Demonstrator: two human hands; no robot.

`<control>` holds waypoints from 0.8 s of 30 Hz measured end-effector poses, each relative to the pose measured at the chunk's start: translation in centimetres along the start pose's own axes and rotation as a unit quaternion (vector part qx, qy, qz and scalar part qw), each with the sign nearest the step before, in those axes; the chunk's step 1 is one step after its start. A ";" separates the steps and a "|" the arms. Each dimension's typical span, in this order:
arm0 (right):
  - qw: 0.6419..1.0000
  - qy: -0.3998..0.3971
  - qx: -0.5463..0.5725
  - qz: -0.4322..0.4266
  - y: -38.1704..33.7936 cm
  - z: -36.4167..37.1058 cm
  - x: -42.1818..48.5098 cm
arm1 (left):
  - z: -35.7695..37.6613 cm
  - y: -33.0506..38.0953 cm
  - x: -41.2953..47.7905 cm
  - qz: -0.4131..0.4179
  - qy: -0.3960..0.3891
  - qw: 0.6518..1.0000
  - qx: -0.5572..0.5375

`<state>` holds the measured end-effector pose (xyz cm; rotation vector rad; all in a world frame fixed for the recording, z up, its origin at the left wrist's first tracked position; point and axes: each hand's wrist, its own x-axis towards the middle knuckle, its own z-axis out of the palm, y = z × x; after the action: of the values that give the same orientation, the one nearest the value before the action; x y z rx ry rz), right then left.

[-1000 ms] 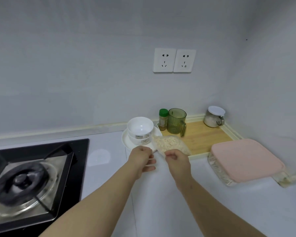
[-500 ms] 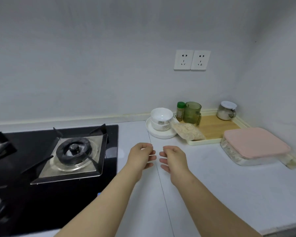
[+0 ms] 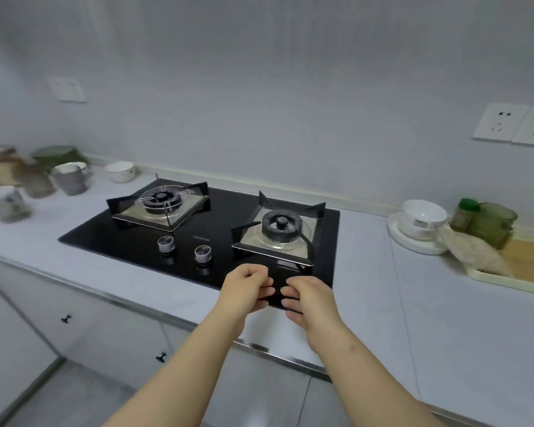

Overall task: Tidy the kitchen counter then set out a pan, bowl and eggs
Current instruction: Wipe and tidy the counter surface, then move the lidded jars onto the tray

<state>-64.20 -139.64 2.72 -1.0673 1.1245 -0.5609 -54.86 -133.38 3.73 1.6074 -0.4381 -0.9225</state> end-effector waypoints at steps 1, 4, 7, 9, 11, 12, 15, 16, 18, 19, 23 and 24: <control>1.000 -0.011 -0.009 0.003 0.1 2.1 -0.2 | -2.3 0.1 0.0 0.002 0.018 1.000 -0.006; 0.998 -0.058 -0.038 0.000 0.6 9.9 -1.1 | -10.2 -0.2 0.6 0.015 0.076 0.996 -0.036; 0.993 -0.101 -0.055 -0.002 1.1 16.8 -1.4 | -16.5 -0.2 1.0 0.014 0.126 0.990 -0.054; 0.989 -0.138 -0.058 0.008 1.8 23.7 -2.0 | -23.1 -0.3 1.3 0.013 0.163 0.985 -0.060; 0.983 -0.175 -0.053 0.010 2.2 30.4 -2.7 | -29.5 0.1 1.9 0.015 0.194 0.979 -0.059; 0.980 -0.190 -0.057 0.013 2.5 33.6 -3.1 | -32.7 0.1 2.1 0.016 0.207 0.976 -0.058; 0.974 -0.219 -0.059 0.020 3.0 41.8 -3.9 | -40.8 0.4 2.7 0.023 0.239 0.969 -0.057; 0.972 -0.225 -0.058 0.021 3.2 44.1 -4.0 | -43.2 0.4 3.0 0.025 0.248 0.967 -0.057; 0.969 -0.236 -0.062 0.026 3.6 48.2 -4.1 | -47.4 0.3 3.7 0.021 0.265 0.962 -0.062; 0.967 -0.242 -0.069 0.028 3.7 50.1 -4.1 | -49.3 0.3 4.2 0.022 0.275 0.959 -0.066; 0.963 -0.252 -0.095 0.023 3.9 56.4 -2.9 | -54.9 0.9 6.4 0.029 0.305 0.948 -0.084; 0.962 -0.256 -0.098 0.019 3.9 58.0 -2.3 | -56.2 1.1 7.2 0.029 0.309 0.947 -0.087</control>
<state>-12.38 -113.22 3.00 -1.2681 0.7494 -0.1240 -7.44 -102.30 3.32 1.6112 0.0359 -0.3600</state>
